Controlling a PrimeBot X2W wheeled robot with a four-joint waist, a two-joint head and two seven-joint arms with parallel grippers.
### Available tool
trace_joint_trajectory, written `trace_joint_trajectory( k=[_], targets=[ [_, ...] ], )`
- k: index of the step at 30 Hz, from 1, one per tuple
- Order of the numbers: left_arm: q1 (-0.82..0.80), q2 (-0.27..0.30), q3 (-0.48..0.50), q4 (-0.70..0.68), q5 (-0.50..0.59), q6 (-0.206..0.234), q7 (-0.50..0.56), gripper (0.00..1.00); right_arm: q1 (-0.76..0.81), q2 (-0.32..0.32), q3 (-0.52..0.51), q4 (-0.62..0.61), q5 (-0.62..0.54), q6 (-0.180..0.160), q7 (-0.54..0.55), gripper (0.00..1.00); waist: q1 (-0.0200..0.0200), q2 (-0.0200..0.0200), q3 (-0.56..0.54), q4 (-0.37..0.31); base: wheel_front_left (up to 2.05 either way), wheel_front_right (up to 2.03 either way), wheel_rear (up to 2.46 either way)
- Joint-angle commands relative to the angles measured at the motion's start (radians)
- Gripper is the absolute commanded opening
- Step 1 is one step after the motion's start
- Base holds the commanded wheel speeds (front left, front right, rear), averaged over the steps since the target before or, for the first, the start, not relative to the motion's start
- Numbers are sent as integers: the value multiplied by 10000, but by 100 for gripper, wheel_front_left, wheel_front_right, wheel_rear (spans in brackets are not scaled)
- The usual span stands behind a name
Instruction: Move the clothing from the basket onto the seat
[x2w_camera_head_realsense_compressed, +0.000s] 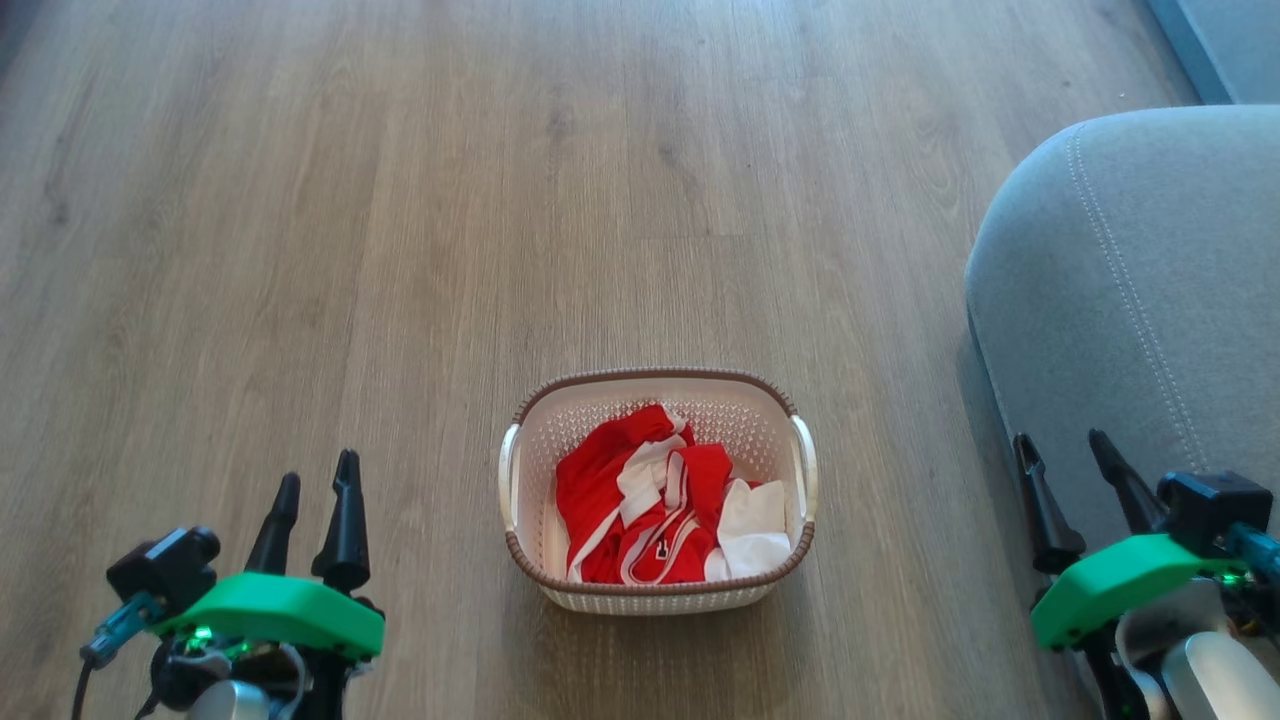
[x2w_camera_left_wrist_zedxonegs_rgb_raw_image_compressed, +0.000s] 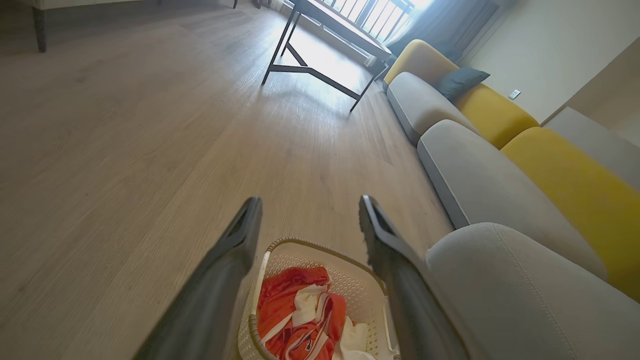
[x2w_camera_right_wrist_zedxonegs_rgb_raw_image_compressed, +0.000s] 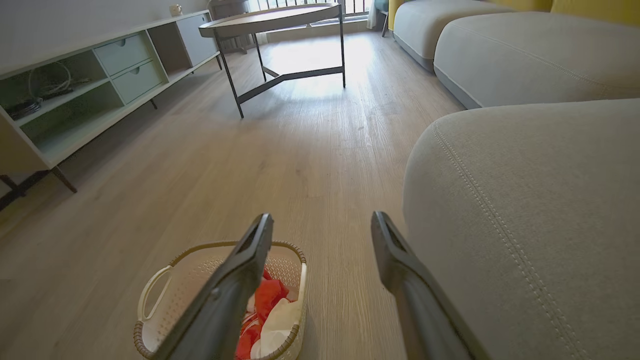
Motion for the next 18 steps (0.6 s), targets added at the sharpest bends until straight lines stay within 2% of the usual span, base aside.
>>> trace_joint_trajectory(
  k=[1, 18],
  targets=[
    [-502, 205, 184, -362, 296, -51, -156, 100, -418, -342, 143, -370, -307, 56, -160, 100, 0, 0, 6, 0, 0, 0, 0],
    [-534, 333, 94, -329, 2010, -61, -629, 100, -428, -655, 459, -547, -1892, 65, -630, 100, 0, 0, 11, -65, 0, 0, 0]
  ],
)
